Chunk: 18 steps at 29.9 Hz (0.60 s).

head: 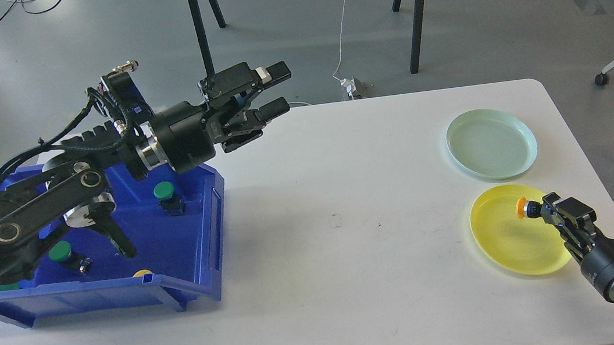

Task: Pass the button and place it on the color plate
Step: 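Carry the button with the right gripper and release it on the yellow plate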

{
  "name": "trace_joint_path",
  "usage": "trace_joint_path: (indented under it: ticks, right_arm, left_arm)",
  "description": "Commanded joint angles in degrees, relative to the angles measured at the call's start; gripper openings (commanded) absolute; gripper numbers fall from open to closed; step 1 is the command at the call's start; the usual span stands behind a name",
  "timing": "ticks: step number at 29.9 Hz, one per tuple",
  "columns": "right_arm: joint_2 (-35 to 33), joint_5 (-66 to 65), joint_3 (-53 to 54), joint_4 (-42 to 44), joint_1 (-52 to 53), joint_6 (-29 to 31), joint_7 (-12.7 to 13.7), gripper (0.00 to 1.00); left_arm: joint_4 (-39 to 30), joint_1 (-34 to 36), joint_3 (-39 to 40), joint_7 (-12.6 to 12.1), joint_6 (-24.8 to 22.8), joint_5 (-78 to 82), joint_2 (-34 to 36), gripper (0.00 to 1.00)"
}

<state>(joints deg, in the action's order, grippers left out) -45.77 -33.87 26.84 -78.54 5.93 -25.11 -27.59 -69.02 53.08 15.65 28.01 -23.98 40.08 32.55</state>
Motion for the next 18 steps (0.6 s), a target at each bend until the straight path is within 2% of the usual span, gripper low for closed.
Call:
trace_joint_path:
  ticks: [1,12,16,18]
  right_arm:
    - [1.3,0.12,0.05,0.84,-0.13,-0.02,0.0,0.28]
    - [5.34,0.3,0.05,5.59,-0.13,-0.02,0.17,0.37]
    - [5.43,0.38,0.66,5.59,-0.22,-0.02,0.08,0.45]
    - [5.43,0.38,0.93,5.5,-0.31,-0.02,0.0,0.53]
  left_arm:
    - [0.02,0.0,-0.01,-0.01,-0.02,0.0,-0.03,0.84]
    - [0.02,0.0,0.08,-0.01,-0.02,0.0,-0.03,0.85]
    - [0.02,0.0,-0.01,-0.01,-0.02,0.0,-0.03,0.85]
    - [0.02,0.0,0.08,-0.01,-0.02,0.0,-0.03,0.85]
